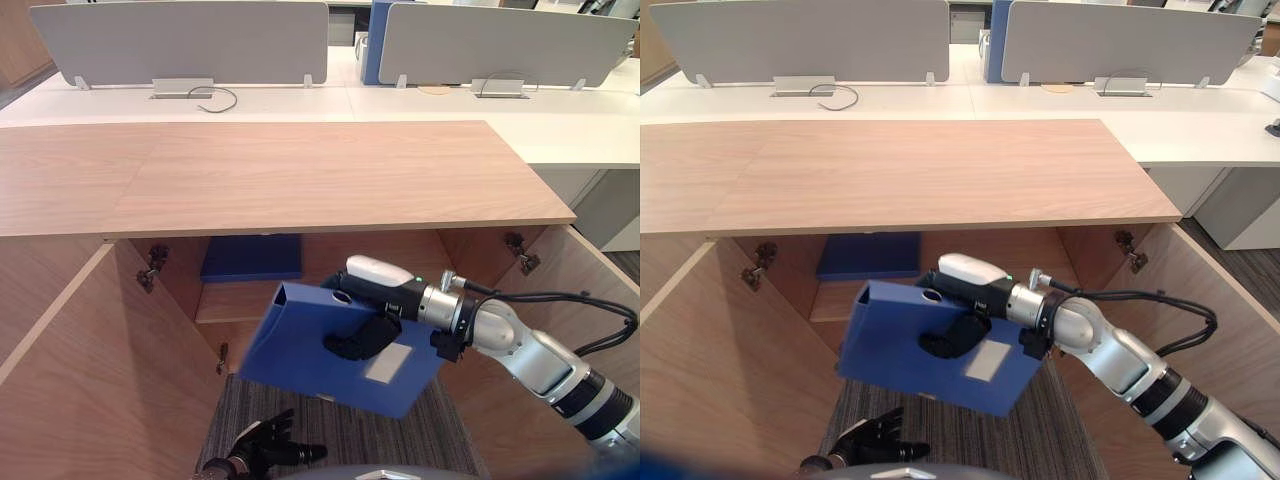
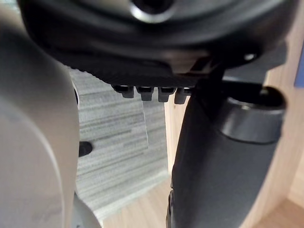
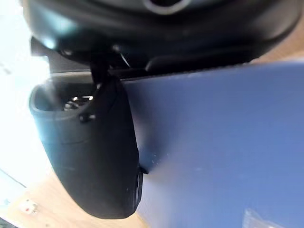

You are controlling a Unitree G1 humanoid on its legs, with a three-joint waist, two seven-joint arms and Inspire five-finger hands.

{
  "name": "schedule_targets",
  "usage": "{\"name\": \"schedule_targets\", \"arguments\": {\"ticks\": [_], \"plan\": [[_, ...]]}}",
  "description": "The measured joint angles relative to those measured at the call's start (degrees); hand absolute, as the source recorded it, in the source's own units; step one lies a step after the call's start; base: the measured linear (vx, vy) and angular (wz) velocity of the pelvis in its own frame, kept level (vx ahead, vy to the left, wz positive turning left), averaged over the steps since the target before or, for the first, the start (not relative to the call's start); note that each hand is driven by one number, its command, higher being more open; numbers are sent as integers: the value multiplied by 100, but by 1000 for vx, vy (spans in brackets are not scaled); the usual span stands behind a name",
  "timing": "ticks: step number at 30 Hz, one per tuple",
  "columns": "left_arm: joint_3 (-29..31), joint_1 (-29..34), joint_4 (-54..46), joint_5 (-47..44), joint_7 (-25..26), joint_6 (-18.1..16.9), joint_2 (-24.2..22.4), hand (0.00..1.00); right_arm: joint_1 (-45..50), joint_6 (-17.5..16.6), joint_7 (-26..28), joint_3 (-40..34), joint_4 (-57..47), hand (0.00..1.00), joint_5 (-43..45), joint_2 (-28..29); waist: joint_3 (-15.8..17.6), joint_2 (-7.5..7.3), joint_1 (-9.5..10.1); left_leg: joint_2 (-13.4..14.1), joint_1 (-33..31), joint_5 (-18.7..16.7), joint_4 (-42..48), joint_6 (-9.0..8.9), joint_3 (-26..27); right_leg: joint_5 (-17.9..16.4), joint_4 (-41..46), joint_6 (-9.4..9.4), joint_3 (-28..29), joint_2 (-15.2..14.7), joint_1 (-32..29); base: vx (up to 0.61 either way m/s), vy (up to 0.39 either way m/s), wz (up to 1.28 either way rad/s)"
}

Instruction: Walk over to the cabinet, pick up the folder, carry it to the office cabinet, place the folder inside the office cabinet, then close the office cabinet door

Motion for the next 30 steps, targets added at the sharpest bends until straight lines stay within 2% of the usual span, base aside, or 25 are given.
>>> {"name": "schedule_targets", "arguments": {"ticks": [8,11,12,13,14,15,17,18,19,20,21,23,26,30], "plan": [[1115,99,651,1152,738,-10,-75,100,441,174,-45,-1,1978,0,-1217,595,203,85,6,-4,-49,41,0,9,-76,34,-36,25,-77,1,7,-40,2,5],[1588,98,641,1245,906,-23,-328,100,743,443,-122,-1145,2884,0,-1078,1410,288,182,12,-23,-132,87,0,30,-195,59,-80,35,-183,-17,4,-41,2,18],[1767,108,641,1245,958,-22,-443,100,783,548,-272,-1693,3196,0,-736,1767,324,241,16,-30,-137,91,-1,35,-195,67,-94,40,-182,-23,4,-35,12,0],[1907,115,640,1234,994,-22,-529,100,796,682,-507,-2310,3489,0,89,2127,361,300,19,-35,-145,94,-1,40,-199,73,-101,43,-183,-27,2,-34,12,1],[1960,120,640,1232,1015,-21,-558,100,795,719,-605,-2702,3626,0,528,2366,386,334,30,-35,-149,95,-1,41,-203,77,-104,44,-184,-27,1,-43,13,1],[2051,125,618,1215,1100,-23,-636,100,723,734,-1091,-3492,3855,0,1700,2908,456,384,46,-30,-260,66,89,54,-209,88,-85,46,-185,-37,-75,-41,7,0],[2143,73,394,1127,1168,-29,-706,100,392,732,-1593,-4082,3894,0,2770,3358,690,430,48,76,-708,-207,779,71,-243,90,126,43,-161,-42,-297,-82,-6,-5],[2175,10,190,964,1275,-21,-768,100,71,708,-2025,-4298,3841,0,3709,3561,915,525,60,239,-1127,-468,1478,103,-346,85,427,37,-153,16,-533,-170,-8,-15],[2203,-5,-8,823,1336,-24,-867,100,-131,685,-2341,-4446,3593,0,4330,3693,1153,650,122,429,-1408,-742,2083,118,-404,-31,900,12,-150,85,-788,-190,-7,-17],[2212,-4,-105,736,1339,-33,-902,100,-149,640,-2433,-4505,3394,0,4630,3767,1241,679,172,492,-1536,-868,2364,136,-416,-170,1199,0,-141,111,-935,-177,1,-17],[2197,1,-298,588,1375,-53,-932,100,-148,416,-2551,-4497,3023,0,5355,3919,1320,684,252,551,-1838,-1130,2933,134,-474,-563,1911,2,-114,95,-1304,-135,-1,-6],[2163,-4,-513,473,1453,-70,-965,100,-175,115,-2647,-4502,2448,0,6107,4227,1351,674,337,617,-2299,-1523,3759,126,-540,-1076,2933,11,-39,36,-1898,-152,18,-5],[2157,-6,-846,320,1506,-75,-1016,100,-276,-113,-2916,-4440,2109,0,6635,4389,1473,676,421,663,-2941,-2124,4977,159,-721,-1806,4307,42,2,-124,-2601,-186,34,7],[2177,-16,-1234,208,1572,-77,-1094,100,-425,-457,-2996,-4450,1849,0,7189,4335,1590,686,572,722,-3696,-2610,6167,201,-782,-2299,5559,126,201,-201,-3399,-102,54,-6]]}}
